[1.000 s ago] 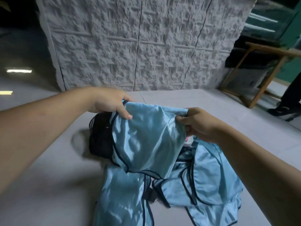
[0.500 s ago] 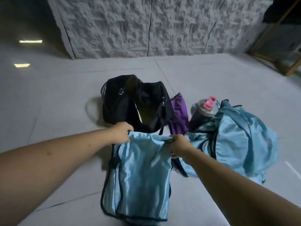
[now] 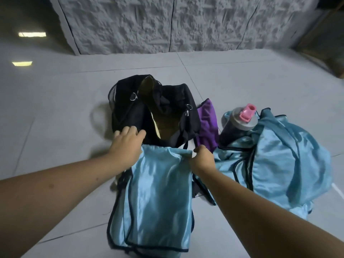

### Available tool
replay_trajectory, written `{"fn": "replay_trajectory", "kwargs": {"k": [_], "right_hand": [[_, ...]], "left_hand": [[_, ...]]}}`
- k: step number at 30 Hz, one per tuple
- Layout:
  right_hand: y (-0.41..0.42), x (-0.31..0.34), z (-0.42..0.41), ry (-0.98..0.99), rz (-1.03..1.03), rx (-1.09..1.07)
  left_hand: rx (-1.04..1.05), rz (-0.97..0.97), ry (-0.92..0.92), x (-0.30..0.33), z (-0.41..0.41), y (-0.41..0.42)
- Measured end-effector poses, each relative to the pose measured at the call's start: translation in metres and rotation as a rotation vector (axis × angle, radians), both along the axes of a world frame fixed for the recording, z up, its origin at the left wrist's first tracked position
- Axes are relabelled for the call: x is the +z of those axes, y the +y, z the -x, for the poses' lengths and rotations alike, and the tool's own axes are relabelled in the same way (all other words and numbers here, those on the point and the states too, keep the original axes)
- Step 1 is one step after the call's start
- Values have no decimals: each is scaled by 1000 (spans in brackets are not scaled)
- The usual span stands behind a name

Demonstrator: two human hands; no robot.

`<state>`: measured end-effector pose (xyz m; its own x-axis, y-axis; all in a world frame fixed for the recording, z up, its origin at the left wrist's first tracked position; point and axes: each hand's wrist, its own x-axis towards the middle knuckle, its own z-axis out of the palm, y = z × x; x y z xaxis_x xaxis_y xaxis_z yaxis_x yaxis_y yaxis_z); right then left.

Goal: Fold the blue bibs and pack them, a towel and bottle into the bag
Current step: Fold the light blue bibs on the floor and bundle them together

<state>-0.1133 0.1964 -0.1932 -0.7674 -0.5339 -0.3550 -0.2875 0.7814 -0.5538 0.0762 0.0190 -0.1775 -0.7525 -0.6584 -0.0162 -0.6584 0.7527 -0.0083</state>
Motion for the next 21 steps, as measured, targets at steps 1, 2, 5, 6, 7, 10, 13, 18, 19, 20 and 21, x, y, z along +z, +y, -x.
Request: {"fn": "replay_trajectory", "kwargs": {"k": [1,2,5,6,7,10,13,18,19,20,21], "right_hand": [[4,0,0,18,28,-9],[12,6,5,33,55,-11],[30,24,25,101,194,-25],[37,34,37,138,246,-47],[47,45,54,194,282,-72],[82,79,101,359,277,-173],[126,91,150,418,157,-322],[167,80,187,220,-137,-326],[169,75,190,218,-139,-316],[169,72,192,241,-137,-331],[168,68,194,265,-125,-354]], "left_hand": [[-70,12,24,1,2,7],[-151,-9,49,1,9,17],[-280,-89,65,8,25,42],[-284,-124,62,14,33,51],[-287,-161,67,20,44,59],[-274,-249,119,40,75,81],[-198,-435,207,55,104,96],[-102,-699,330,73,142,118],[-99,-709,336,76,146,121],[-101,-716,335,78,150,122],[-108,-725,330,81,152,123]]}}
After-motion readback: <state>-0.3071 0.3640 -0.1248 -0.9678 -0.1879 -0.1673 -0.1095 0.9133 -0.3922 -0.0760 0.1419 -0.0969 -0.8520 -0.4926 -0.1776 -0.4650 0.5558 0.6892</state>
